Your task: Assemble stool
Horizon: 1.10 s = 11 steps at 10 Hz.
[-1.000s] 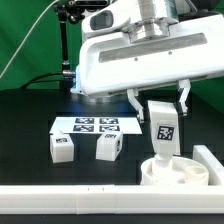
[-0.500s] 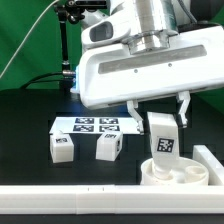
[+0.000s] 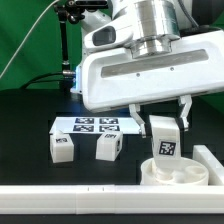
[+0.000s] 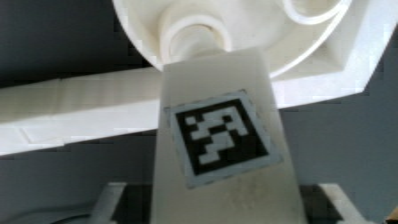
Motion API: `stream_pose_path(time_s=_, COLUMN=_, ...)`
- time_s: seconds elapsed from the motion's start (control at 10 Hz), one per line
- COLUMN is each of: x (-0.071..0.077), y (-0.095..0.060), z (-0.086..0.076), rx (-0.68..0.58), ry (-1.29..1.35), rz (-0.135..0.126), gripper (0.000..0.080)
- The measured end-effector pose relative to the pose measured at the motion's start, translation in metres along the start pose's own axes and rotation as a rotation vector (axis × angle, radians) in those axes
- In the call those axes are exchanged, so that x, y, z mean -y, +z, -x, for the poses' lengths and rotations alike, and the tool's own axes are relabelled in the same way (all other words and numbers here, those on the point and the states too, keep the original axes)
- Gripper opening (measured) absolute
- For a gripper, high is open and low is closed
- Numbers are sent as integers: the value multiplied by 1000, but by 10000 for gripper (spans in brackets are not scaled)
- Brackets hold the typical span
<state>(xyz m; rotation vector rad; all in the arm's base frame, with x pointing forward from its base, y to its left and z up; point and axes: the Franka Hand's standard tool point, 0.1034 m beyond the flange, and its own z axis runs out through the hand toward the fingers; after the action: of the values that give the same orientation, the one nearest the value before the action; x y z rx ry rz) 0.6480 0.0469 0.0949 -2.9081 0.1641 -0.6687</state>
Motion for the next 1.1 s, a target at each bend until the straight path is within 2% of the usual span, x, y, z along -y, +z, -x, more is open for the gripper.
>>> stream_pose_path(time_s=0.7, x=-1, y=4, z=9, rx=-25, ry=-6, rz=15, gripper=327)
stream_pose_path(time_s=1.1, x=-5, y=4, z=10, rx=-92, ry=-9, rz=35, gripper=327)
